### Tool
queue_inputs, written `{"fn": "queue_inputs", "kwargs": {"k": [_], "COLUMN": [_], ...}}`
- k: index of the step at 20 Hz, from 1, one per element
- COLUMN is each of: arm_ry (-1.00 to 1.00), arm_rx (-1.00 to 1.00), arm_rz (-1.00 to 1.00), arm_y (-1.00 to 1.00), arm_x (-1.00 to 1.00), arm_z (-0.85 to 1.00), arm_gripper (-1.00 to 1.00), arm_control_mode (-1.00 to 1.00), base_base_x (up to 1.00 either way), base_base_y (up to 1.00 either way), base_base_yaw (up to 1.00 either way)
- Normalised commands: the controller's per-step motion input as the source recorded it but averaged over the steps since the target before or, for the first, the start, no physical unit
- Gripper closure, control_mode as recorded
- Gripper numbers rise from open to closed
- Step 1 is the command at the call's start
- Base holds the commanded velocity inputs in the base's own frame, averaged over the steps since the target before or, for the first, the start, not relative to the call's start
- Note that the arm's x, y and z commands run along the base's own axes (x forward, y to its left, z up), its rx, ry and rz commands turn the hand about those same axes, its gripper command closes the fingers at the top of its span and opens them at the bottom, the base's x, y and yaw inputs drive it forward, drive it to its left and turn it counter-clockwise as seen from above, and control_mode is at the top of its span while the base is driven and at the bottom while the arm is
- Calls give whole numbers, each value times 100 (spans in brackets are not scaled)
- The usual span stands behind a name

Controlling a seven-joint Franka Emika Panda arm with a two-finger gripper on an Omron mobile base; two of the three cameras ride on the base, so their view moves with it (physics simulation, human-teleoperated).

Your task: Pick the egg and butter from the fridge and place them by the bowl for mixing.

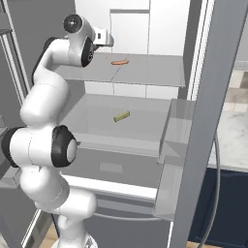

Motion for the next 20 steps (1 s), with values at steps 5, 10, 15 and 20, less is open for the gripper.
{"fn": "queue_inputs", "kwargs": {"k": [5,10,15,20], "arm_ry": [-41,-6,13,55], "arm_rx": [7,0,0,-6], "arm_rz": [0,1,0,0], "arm_y": [-24,-14,-9,0], "arm_x": [-100,-100,-100,-89], "arm_z": [-4,5,0,-14], "arm_gripper": [100,100,100,100], "arm_control_mode": [-100,-100,-100,-100], "base_base_x": [0,0,0,0], "base_base_y": [0,0,0,0], "base_base_yaw": [0,0,0,0]}}
